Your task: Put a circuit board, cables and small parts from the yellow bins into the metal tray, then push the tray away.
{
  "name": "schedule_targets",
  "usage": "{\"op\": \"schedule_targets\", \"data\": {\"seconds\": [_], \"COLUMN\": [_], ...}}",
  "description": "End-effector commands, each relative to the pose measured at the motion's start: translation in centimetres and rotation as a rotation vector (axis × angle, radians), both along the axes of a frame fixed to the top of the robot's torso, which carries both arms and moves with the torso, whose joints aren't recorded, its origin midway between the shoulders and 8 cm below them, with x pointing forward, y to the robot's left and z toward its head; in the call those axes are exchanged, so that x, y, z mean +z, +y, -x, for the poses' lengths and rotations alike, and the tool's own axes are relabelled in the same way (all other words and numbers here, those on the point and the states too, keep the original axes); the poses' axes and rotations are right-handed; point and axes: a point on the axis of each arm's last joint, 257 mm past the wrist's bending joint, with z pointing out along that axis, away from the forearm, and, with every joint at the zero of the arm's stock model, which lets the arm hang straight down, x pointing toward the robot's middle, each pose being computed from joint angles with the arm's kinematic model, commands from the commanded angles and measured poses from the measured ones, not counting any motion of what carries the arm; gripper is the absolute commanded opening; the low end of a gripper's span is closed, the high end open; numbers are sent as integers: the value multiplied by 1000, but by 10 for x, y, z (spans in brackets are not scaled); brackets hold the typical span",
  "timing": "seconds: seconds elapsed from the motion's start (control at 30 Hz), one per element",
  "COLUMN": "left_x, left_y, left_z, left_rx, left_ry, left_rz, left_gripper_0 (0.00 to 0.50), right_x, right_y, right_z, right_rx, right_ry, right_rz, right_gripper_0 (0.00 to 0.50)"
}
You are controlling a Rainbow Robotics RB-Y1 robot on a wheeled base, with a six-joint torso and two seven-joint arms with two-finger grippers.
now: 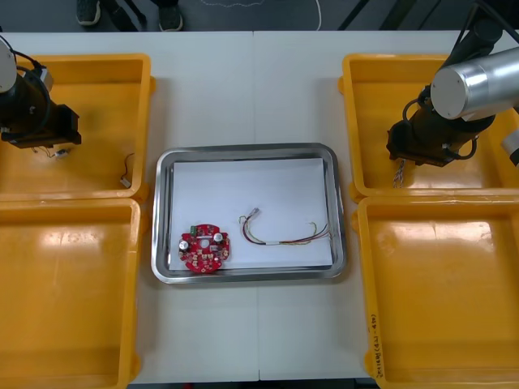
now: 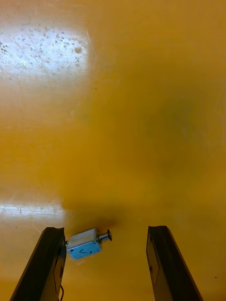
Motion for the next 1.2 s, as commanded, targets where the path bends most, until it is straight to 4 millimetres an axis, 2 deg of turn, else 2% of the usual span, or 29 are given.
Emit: {"op": "schedule_targets", "data": {"seconds": [0.03,0.8,0.9,1.03,1.07,1.17,1.2], "left_x": [6,-29,-35,-40,-41,-41,-41], "left_y": [2,17,17,15,14,12,11], "left_z": [-7,10,13,16,15,15,15], "left_rx": [9,22,23,22,22,21,21], "left_ry": [-30,7,18,28,29,28,28], "left_rz": [-9,-14,-10,-7,-6,-4,-3], "left_gripper_0": [500,500,500,500,500,500,500], "right_x": [6,-1,-1,-1,-1,-1,-1], "right_y": [6,5,5,6,6,7,6], "right_z": [-5,-5,-5,-4,-4,-4,-4], "right_rx": [-28,-36,-37,-37,-39,-40,-41], "right_ry": [-22,-12,-12,-11,-11,-10,-11], "right_rz": [-42,-58,-61,-64,-65,-67,-66], "right_gripper_0": [463,458,378,199,140,51,0]}}
